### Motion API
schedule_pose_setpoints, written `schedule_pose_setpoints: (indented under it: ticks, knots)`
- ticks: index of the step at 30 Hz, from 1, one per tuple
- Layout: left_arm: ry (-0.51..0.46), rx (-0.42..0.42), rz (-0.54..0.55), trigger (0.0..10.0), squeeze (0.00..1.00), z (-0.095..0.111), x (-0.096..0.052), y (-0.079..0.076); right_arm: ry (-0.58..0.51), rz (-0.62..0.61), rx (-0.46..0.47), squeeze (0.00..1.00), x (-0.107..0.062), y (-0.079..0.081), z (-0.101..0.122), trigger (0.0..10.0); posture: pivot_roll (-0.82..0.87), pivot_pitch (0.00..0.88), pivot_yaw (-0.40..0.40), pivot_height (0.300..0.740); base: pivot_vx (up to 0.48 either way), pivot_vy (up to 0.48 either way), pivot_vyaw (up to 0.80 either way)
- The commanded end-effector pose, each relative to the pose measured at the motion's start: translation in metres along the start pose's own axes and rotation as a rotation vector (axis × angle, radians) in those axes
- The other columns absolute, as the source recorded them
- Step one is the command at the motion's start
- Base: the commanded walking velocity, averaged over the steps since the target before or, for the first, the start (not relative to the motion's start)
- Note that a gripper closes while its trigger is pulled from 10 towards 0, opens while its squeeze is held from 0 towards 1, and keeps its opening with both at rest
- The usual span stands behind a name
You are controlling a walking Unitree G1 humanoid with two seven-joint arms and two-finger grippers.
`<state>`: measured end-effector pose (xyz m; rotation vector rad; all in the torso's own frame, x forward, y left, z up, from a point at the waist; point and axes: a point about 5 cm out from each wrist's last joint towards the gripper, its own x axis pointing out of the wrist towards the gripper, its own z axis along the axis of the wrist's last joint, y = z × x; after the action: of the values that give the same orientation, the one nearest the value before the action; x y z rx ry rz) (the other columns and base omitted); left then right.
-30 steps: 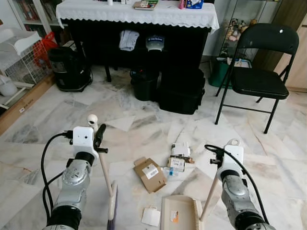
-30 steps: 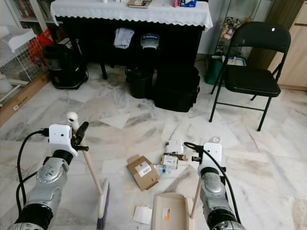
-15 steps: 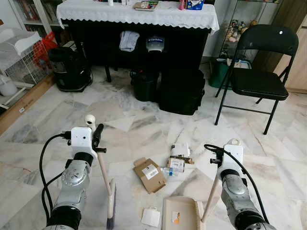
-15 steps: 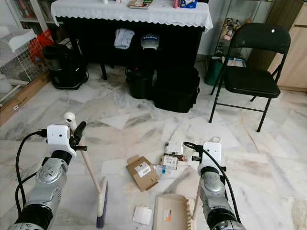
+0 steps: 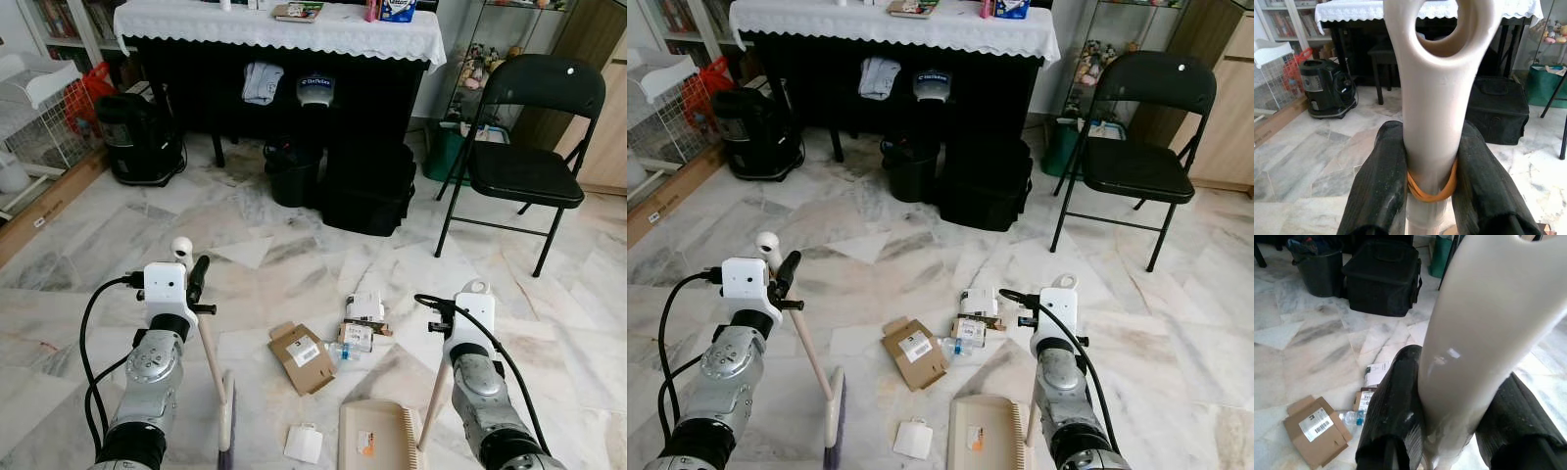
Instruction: Sweep floor
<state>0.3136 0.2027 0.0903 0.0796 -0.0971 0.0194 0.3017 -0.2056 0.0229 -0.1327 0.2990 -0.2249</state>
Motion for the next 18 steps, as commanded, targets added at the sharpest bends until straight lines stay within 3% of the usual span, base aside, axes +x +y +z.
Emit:
schedule_pose_setpoints:
  ticks: [1, 10, 18]
  knots:
    - [-0.005, 0.002, 0.007, 10.0, 0.00, 0.000, 0.001, 0.001, 0.041, -0.013, -0.026, 0.00, -0.003, -0.004, -0.010, 10.0, 0.12, 0.000, -0.058, 0.740, 0.000, 0.000, 0.00]
    - [0.072, 0.003, 0.016, 10.0, 0.00, -0.017, -0.011, 0.009, 0.063, -0.012, -0.018, 0.00, -0.009, -0.002, -0.021, 10.0, 0.12, 0.000, -0.041, 0.740, 0.000, 0.000, 0.00]
    - [0.239, -0.019, -0.094, 10.0, 0.00, -0.043, -0.026, 0.006, 0.073, -0.013, -0.017, 0.00, -0.010, -0.001, -0.024, 10.0, 0.13, 0.000, -0.036, 0.740, 0.000, 0.000, 0.00]
